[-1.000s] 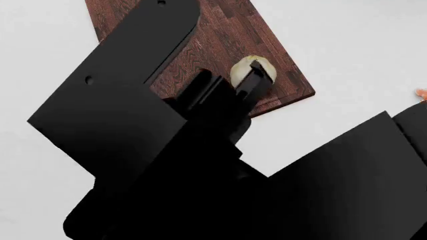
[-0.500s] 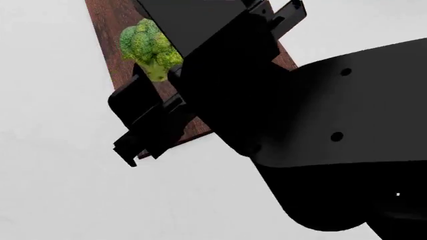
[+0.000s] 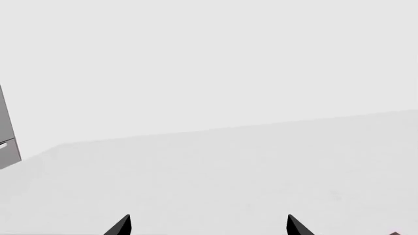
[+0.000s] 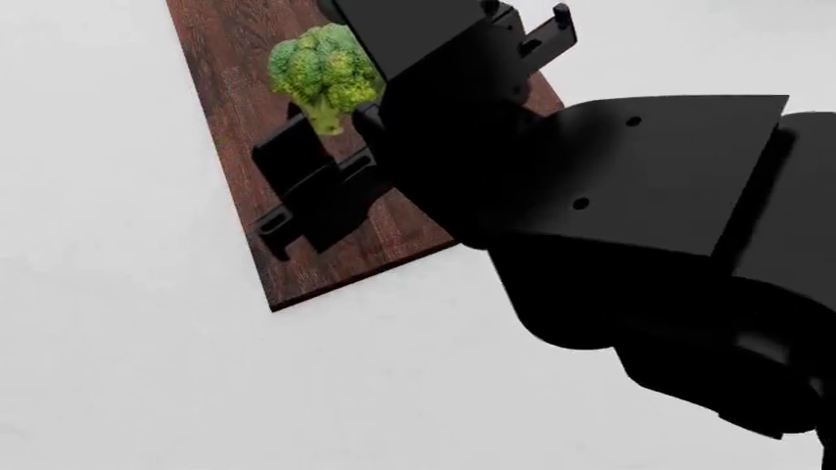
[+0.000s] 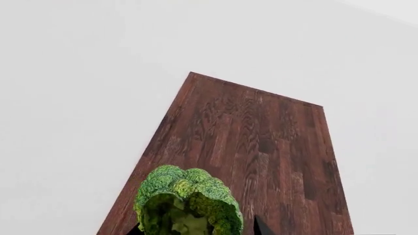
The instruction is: Clear the non-vegetable object off the cutting board and place the vegetables onto it.
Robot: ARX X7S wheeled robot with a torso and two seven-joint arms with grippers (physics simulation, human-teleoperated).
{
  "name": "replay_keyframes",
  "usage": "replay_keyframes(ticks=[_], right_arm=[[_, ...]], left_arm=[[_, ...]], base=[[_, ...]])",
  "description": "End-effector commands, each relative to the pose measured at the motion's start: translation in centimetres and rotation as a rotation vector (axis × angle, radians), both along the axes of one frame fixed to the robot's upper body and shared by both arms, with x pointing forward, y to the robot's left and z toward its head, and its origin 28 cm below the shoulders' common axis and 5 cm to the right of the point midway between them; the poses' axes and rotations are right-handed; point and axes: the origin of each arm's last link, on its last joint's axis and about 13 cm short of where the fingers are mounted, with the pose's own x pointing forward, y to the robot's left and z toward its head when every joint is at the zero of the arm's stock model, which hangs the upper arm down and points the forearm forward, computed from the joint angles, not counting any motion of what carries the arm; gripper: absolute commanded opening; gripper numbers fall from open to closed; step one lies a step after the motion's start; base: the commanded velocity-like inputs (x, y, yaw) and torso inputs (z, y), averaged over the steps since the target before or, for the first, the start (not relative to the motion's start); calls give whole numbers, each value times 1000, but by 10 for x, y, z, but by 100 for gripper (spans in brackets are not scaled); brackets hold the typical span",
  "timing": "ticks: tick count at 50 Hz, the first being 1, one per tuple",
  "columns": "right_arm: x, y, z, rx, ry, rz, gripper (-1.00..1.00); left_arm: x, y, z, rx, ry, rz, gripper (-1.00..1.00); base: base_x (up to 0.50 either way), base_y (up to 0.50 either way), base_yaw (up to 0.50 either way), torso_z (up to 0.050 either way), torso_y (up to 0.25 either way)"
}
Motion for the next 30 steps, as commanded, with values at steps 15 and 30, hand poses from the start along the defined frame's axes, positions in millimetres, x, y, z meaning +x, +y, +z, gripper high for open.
replay_keyframes(ticks=[15,30], right_arm=[[16,3,-5,-18,-8,-28,100],[-24,1,34,18,-129,-7,100]], left_arm=[[-1,5,-3,-10,3,9,100],[-3,5,0,-11,0,9,100]], base=[[0,0,0,0,0],[0,0,0,0,0]])
